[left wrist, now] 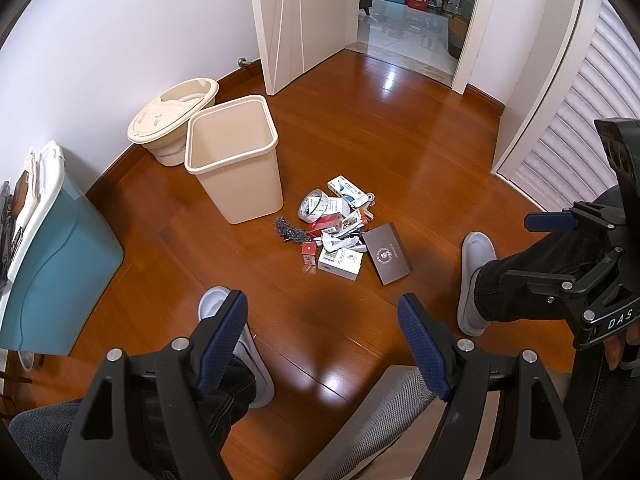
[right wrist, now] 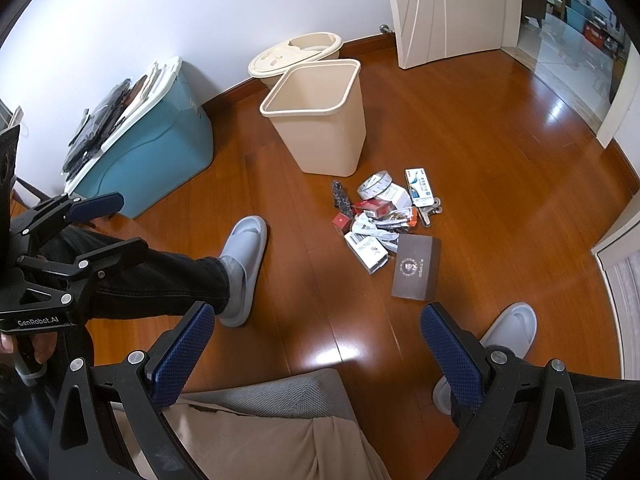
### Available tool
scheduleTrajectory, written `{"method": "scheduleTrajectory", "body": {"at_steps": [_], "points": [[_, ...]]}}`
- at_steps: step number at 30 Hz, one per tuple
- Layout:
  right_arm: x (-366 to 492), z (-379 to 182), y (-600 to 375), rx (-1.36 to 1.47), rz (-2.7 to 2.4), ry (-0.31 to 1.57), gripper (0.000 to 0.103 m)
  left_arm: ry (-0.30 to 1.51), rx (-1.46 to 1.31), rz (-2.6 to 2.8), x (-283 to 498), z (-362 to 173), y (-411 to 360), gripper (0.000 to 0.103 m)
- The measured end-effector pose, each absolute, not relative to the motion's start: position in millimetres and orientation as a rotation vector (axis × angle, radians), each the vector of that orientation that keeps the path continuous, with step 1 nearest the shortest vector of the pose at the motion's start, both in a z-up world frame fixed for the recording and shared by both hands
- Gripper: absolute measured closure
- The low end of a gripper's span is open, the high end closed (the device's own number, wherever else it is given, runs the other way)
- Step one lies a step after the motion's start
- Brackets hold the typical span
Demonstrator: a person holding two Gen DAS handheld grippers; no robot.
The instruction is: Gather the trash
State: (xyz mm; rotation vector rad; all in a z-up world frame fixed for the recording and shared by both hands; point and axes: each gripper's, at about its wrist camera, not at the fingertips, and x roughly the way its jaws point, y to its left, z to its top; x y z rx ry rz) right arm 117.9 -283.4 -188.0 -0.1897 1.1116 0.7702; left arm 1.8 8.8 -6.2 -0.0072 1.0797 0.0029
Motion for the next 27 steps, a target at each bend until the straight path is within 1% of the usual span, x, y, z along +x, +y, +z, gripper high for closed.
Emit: {"method": "scheduleTrajectory", "body": {"at_steps": [18, 20, 23, 25, 26, 27], "points": [[120.6, -187.5, -285.7, -0.189, 0.771, 1.114, 0.000, 1.081, -0.017, 0.010, 1.6, -8.1, 13.0, 0.026], [120.4, -186.3, -284.6, -0.180, 0.773, 1.125, 0.000, 1.111, -0.052, 0.027, 9.8, -12.1, 17.6, 0.026], [130.4, -182.2, -284.5, -0.141, 0.795, 1.208, 0.000, 1.169, -0.107, 0.101, 35.8, -20.1, 29.0, 0.026], [149.0, -170.0, -276.3, -0.235, 0.779, 1.216, 0.000, 1.191, -0.153, 0.179, 65.1, -25.8, 41.3, 0.026], [172.0, -157.4, -267.2, -0.326, 0.751, 1.198, 0.000, 1.191, -0.181, 0.194, 73.9, -29.2, 45.8, 0.026], [186.1, -152.9, -264.0, -0.354, 0.736, 1.193, 0.000, 1.192, -0.216, 0.213, 85.0, -33.5, 51.4, 0.026]]}}
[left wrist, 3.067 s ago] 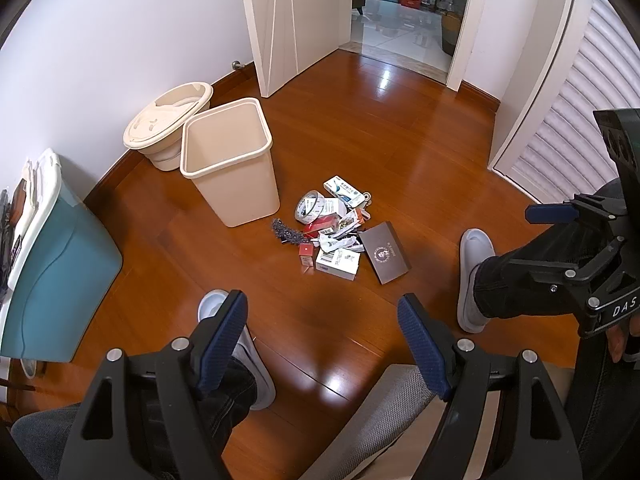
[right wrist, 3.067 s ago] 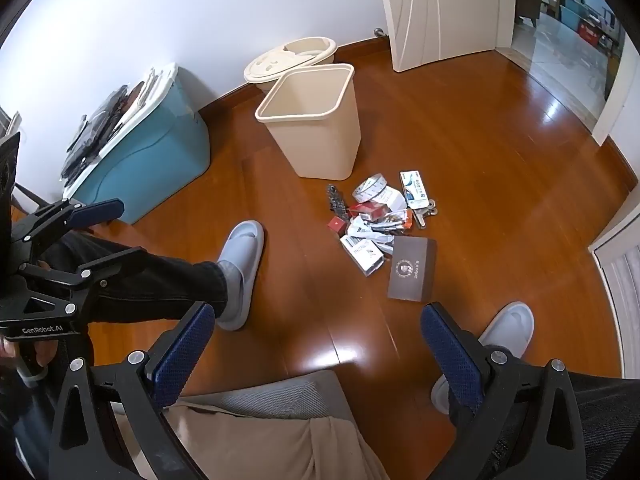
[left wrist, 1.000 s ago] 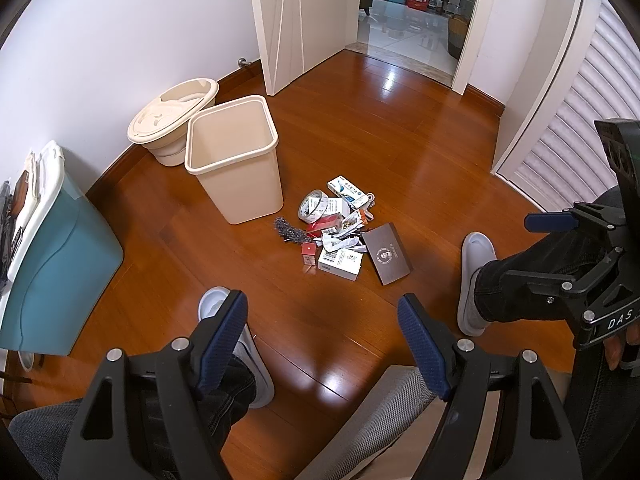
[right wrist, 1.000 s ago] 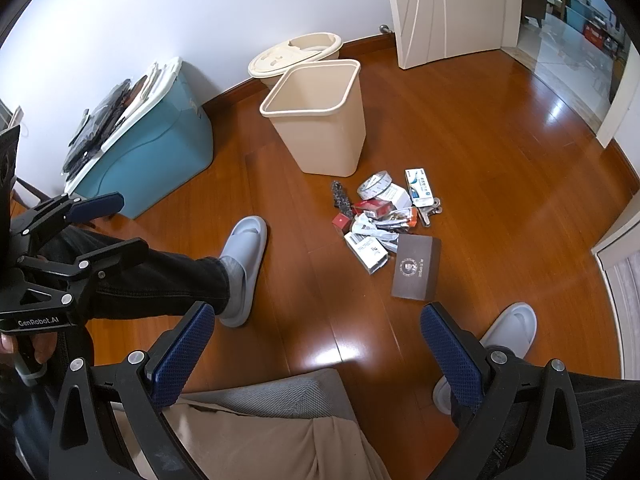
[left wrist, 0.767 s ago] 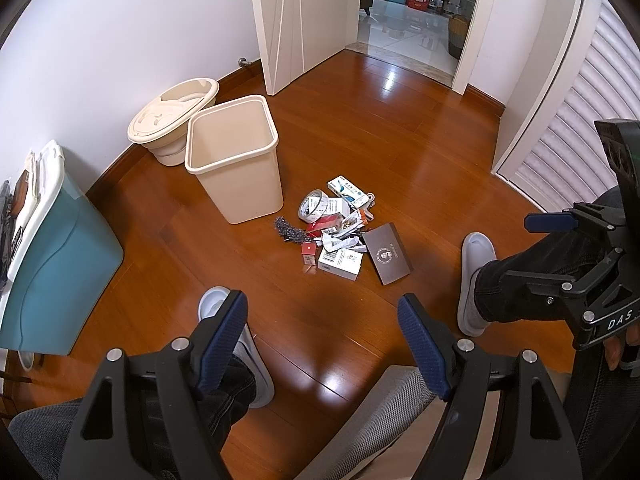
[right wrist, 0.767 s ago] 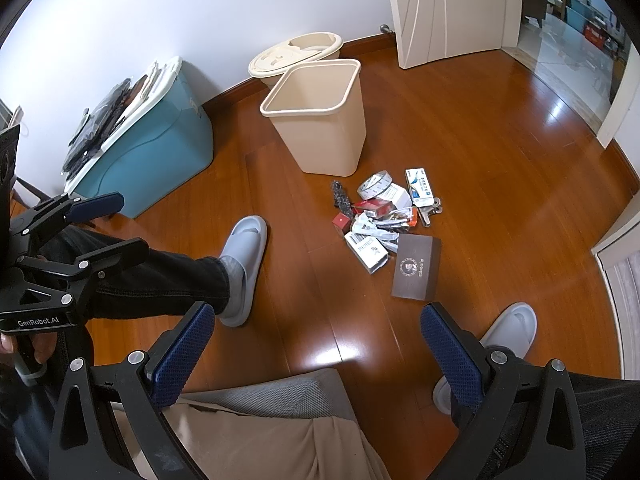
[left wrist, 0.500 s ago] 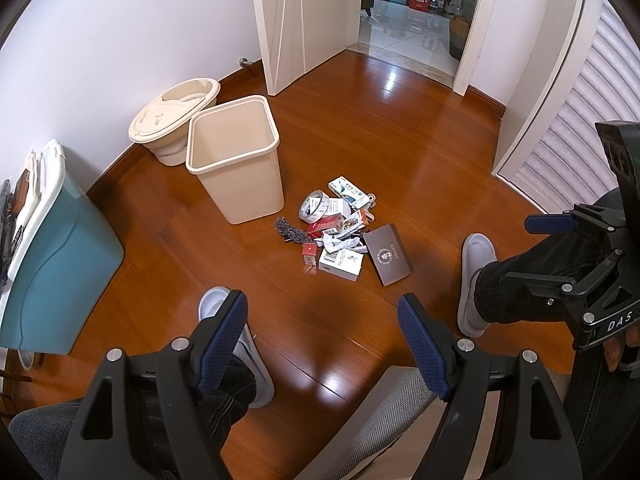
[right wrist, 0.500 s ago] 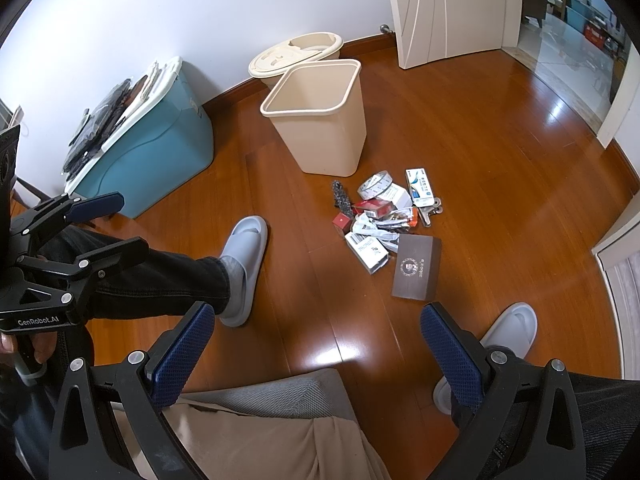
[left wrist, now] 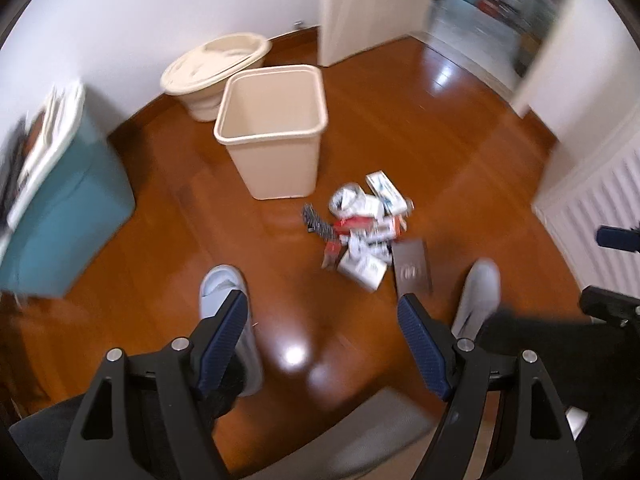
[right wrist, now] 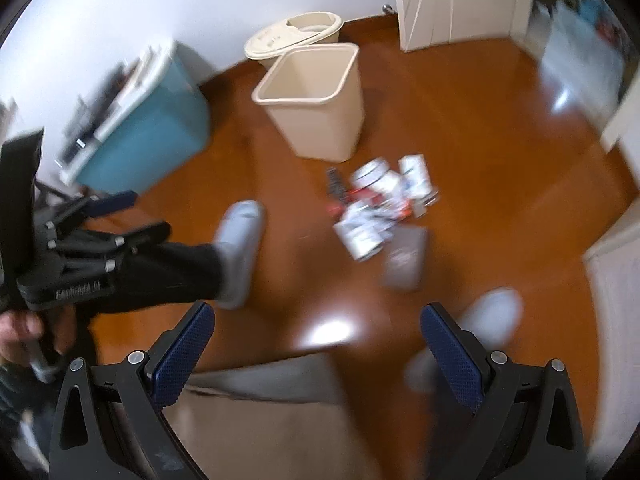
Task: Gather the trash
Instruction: 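Lower both tools to the pile and grasp the dark brown box with the right tool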
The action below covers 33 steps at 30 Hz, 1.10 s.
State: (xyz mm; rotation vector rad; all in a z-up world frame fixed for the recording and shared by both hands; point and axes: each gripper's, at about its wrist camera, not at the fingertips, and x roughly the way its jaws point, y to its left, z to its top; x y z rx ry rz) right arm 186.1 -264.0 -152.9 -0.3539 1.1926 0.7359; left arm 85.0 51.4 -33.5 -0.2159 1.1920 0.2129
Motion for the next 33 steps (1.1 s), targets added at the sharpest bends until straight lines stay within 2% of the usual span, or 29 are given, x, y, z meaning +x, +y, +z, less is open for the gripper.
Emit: {"method": "scheduleTrajectory", "body": {"at_steps": [5, 12, 15, 19, 23, 30, 33], "points": [[307.3, -166.9, -242.6, -0.359, 0.712, 1.258, 0.000, 1.258, -0.448, 0.378, 135.2, -94.3, 84.8, 0.026], [436.5, -292.4, -223.4, -0.375, 0.612, 1.415, 0.000, 1.356, -0.547, 0.530, 169.0, -209.7, 93.0, 0.026], [444.3, -343.8, -216.7, -0.461, 0.684, 1.428, 0.000, 1.433, -0.541, 0.543, 177.7, -265.1, 84.3, 0.026], [427.2, -427.1, -218.9, -0.604, 0.822, 1.457, 0.000, 1.491, -0.503, 0.560, 181.7, -311.4, 73.1, 0.026], [413.6, -503.9, -254.5, -0.474, 0.717, 1.617, 0.000, 1.505, -0.518, 0.552, 186.1, -334.8, 68.7, 0.026], [363.8, -531.0, -267.1, -0.270, 0.674, 1.494, 0.000, 1.506, -0.361, 0.518, 189.1, -349.7, 55.9, 0.026], [362.4, -545.1, -256.3, -0.295, 0.632, 1.504, 0.000, 1.516, -0.384, 0.535, 186.6, -358.2, 62.3, 0.026]]}}
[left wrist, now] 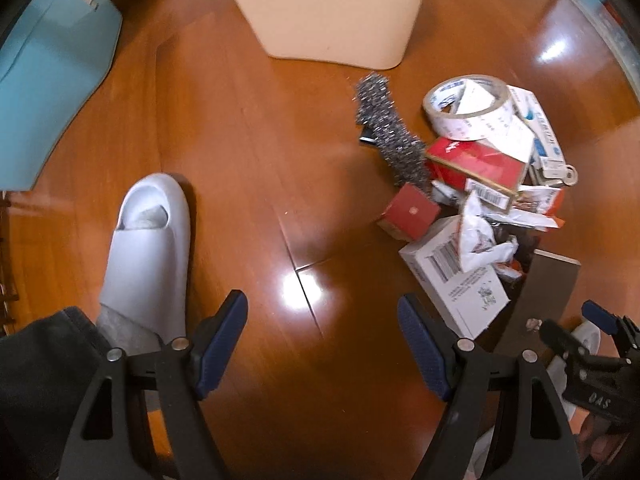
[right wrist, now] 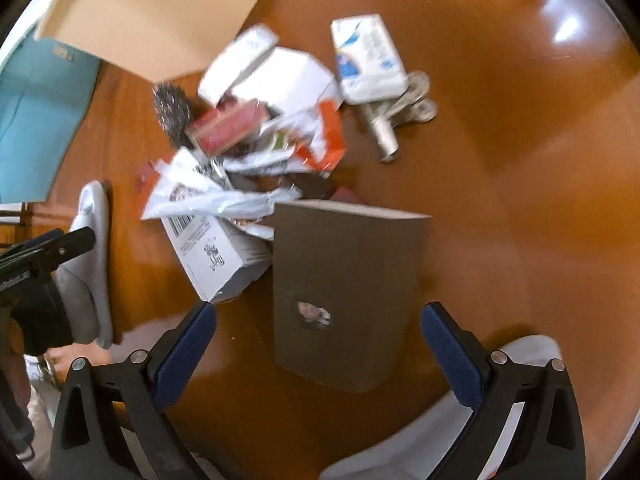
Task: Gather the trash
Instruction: 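Lower both tools to the pile and grasp the dark brown box with the right tool, then grasp the white barcode box with the left tool while the right tool holds the brown box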
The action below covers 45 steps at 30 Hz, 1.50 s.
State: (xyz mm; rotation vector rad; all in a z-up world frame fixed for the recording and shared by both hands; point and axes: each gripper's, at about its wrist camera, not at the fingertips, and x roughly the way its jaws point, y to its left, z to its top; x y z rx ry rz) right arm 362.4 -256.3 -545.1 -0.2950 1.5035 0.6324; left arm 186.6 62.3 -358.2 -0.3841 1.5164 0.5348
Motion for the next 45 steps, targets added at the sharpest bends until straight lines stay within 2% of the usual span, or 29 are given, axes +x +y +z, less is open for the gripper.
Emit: {"method": "scheduleTrajectory", "body": {"at_steps": [5, 11, 15, 17, 20, 22, 24, 26, 27, 30, 40, 45], "points": [[361.9, -563.4, -247.6, -0.372, 0.560, 1.449, 0.000, 1.522, -0.356, 0.538, 187.7, -366.3, 60.1, 0.026], [363.6, -597.5, -245.7, -0.336, 0.524, 1.522, 0.000, 1.521, -0.334, 0.521, 190.3, -375.1, 49.3, 0.026], [361.2, -620.2, -248.8, -0.351, 0.491, 1.565, 0.000, 1.538, -0.437, 0.558, 187.2, -387.5, 43.0, 0.026], [357.0, -615.0, -250.6, -0.353, 0.541, 1.548, 0.001, 1.547, -0.539, 0.588, 185.7, -396.2, 39.1, 0.026], [359.3, -599.4, -258.5, -0.339, 0.572, 1.526, 0.010, 1.539, -0.677, 0.635, 188.2, -407.3, 27.4, 0.026], [368.7, -582.4, -269.6, -0.311, 0.577, 1.497, 0.028, 1.523, -0.707, 0.643, 194.8, -410.9, 15.1, 0.026], [380.0, -567.8, -279.7, -0.247, 0.570, 1.477, 0.031, 1.523, -0.692, 0.652, 202.8, -416.2, 1.7, 0.026], [390.7, -550.6, -291.6, -0.176, 0.557, 1.437, 0.031, 1.542, -0.702, 0.672, 207.9, -427.4, -7.7, 0.025], [396.1, -542.4, -296.5, -0.143, 0.556, 1.419, 0.031, 1.519, -0.736, 0.682, 207.9, -429.0, -7.9, 0.020], [408.4, -524.7, -307.5, -0.088, 0.554, 1.390, 0.031, 1.495, -0.758, 0.745, 208.8, -429.2, -6.0, 0.018], [435.6, -506.7, -348.9, -0.012, 0.551, 1.426, 0.031, 1.418, -0.861, 0.705, 204.0, -437.3, -4.3, 0.018], [419.3, -522.5, -337.7, 0.003, 0.525, 1.425, 0.031, 1.389, -0.891, 0.682, 220.9, -449.3, -8.6, 0.014]]}}
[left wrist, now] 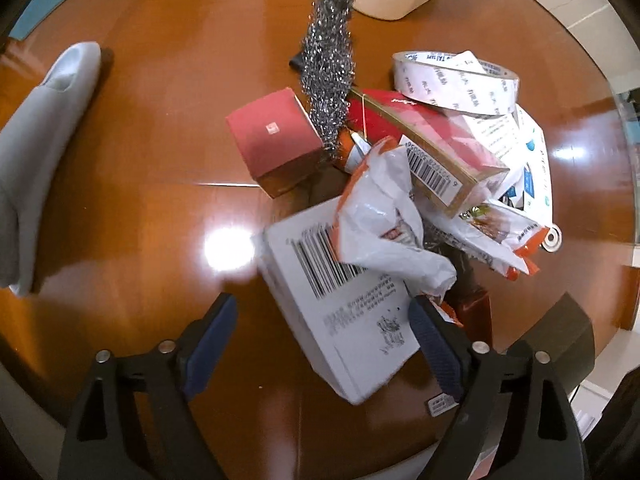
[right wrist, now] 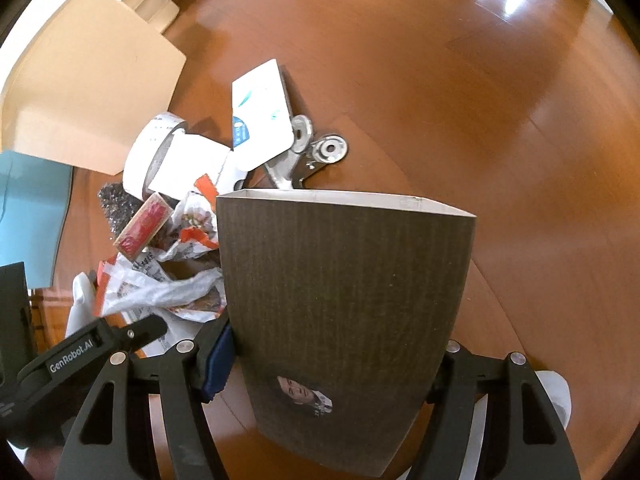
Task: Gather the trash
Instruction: 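Grasp the white barcode box with the left tool while the right tool holds the brown box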
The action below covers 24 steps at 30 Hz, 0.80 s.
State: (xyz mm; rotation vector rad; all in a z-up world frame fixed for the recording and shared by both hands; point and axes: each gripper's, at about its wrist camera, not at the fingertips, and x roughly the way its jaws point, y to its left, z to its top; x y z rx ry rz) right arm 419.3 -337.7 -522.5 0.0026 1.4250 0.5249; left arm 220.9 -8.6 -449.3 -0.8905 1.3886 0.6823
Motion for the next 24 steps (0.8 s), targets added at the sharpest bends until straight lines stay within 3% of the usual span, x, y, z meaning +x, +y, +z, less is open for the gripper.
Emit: {"method": "scheduleTrajectory", "body": {"at_steps": [16, 18, 24], "points": [[421.7, -526.5, -331.1, -0.008, 0.516, 1.431, 0.030, 1.521, -0.985, 0.746, 199.1, -513.5, -14.4, 0.015], [421.6, -527.8, -330.2, -0.012, 0.516, 1.433, 0.030, 1.576, -0.984, 0.743, 200.6, -530.7, -13.0, 0.050], [424.5, -532.5, -331.1, -0.005, 0.498, 1.435, 0.029, 1.588, -0.825, 0.672, 213.4, -526.7, -20.5, 0.050]]}}
